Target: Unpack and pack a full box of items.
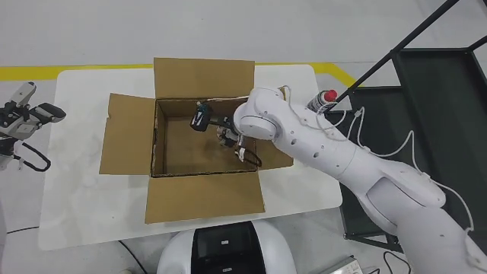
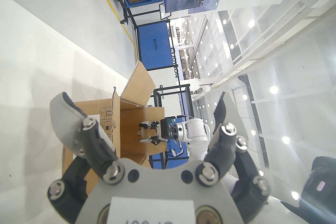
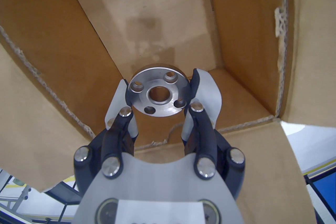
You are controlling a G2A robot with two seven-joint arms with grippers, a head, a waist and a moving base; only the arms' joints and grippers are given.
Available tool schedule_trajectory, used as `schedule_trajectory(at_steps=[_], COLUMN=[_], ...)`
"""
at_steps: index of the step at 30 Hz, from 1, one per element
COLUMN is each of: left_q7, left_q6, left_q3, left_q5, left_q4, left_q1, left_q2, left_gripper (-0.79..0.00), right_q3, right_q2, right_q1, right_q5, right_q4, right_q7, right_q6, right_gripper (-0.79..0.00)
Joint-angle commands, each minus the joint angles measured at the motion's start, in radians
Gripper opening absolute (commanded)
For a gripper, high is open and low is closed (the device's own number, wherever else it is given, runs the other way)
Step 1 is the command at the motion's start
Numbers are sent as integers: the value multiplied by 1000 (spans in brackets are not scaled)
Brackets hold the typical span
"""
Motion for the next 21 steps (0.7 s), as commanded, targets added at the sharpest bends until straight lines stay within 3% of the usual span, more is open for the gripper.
schedule_trajectory(at_steps=[1,11,21], left_q7=[0,0,0], left_q6=[0,0,0], left_q3=[0,0,0], left_q5=[0,0,0], left_q4=[0,0,0], left_q1=[0,0,0], left_q2=[0,0,0], left_gripper=[0,0,0], right_q3=[-41,-193,-219], right_q2=[-31,-197,-300], right_q1=[23,49,61], right_q5=[-10,-27,-8], right_q4=[59,332,519], right_q7=[-32,-191,-197], right_q6=[5,35,29], right_gripper=[-785,-785,-785])
